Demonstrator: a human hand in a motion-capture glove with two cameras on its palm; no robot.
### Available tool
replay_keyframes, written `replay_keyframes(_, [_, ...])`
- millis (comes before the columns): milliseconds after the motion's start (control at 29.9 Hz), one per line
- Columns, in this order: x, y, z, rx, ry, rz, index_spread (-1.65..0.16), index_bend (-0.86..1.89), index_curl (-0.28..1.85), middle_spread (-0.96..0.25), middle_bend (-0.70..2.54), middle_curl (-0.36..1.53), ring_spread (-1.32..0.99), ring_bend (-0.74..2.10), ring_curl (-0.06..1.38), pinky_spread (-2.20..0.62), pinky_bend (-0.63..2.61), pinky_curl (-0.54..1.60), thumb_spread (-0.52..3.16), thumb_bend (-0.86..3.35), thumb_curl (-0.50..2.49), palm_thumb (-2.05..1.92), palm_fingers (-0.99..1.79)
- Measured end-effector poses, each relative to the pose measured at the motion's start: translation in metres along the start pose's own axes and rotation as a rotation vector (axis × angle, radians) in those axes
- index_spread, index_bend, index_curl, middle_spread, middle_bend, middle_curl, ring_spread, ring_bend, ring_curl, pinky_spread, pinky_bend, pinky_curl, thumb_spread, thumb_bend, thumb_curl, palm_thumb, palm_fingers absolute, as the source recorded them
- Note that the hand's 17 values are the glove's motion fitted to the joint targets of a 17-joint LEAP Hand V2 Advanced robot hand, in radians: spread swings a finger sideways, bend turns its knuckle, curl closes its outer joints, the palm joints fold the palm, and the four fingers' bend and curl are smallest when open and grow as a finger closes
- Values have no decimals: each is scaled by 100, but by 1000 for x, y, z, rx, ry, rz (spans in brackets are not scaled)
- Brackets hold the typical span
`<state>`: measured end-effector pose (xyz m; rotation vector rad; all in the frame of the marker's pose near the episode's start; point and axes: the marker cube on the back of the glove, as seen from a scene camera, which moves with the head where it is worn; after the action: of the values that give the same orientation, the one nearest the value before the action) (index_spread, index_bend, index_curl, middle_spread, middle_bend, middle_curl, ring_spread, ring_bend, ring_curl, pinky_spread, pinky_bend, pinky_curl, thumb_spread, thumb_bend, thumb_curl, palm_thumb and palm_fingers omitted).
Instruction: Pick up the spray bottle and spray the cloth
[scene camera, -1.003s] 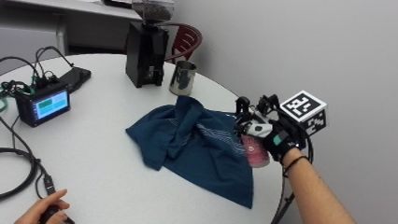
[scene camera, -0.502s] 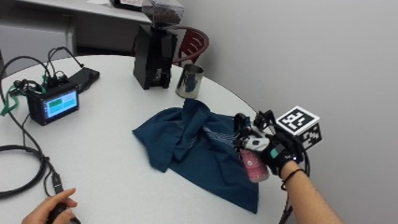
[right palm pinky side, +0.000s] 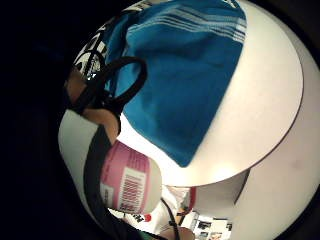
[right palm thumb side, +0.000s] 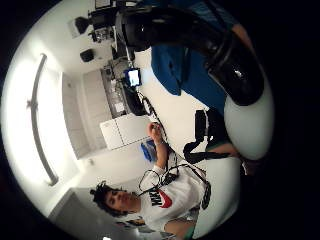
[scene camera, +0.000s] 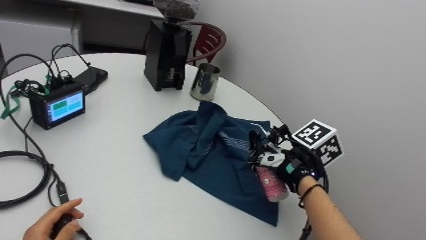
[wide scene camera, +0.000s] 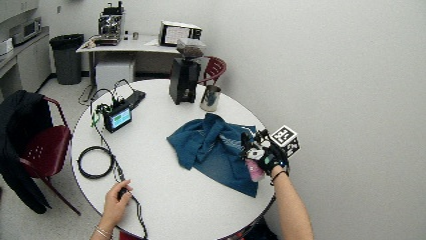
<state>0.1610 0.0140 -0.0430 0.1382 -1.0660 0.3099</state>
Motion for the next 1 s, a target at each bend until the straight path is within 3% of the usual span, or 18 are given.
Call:
replay_keyframes(167, [-26,5,-11,30,-19,-62,-24,8,21,-10,38,49,-12,66,45,-9,48,39,86,-2,57,96,112])
replay_keyframes(368, [-96,11,-6,114,-53,-262,-24,9,21,-10,39,49,-12,66,45,-9,47,38,87,-2,57,96,111])
replay_keyframes(635, [-141,7,60,74,-104,-485,-25,10,22,-10,38,49,-12,64,44,-8,43,38,89,-2,57,96,110])
replay_keyframes(1003, [-128,-10,147,-20,-133,-566,-27,10,23,-10,37,49,-13,62,44,-7,39,37,92,-2,56,95,108])
